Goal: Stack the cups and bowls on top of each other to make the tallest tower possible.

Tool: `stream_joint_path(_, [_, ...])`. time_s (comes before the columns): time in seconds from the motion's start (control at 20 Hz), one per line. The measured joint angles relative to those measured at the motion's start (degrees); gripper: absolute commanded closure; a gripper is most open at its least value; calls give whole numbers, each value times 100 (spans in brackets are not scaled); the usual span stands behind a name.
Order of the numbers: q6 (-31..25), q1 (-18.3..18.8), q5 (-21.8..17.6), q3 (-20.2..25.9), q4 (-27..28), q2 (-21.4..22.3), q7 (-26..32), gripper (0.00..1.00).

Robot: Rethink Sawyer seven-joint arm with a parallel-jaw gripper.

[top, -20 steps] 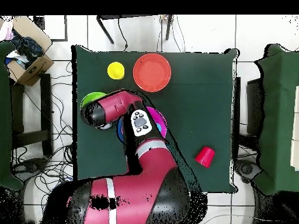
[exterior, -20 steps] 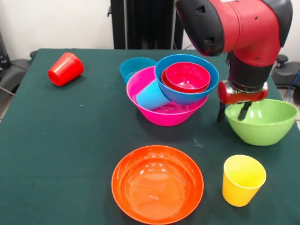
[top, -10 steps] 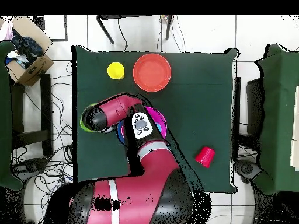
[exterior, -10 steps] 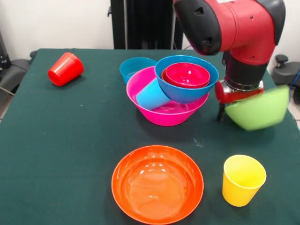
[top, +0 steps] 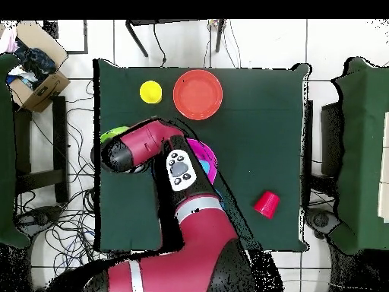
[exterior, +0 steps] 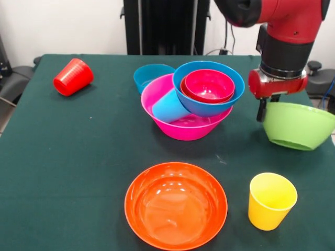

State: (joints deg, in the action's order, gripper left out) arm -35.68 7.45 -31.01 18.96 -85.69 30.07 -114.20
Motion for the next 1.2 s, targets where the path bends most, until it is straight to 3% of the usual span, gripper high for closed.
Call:
stream_joint_path(0.7, [-362,85,61,109,-81,143,0,100])
stream_joint_path(1.2, [-1427,628,817,828,-637,657,0,100])
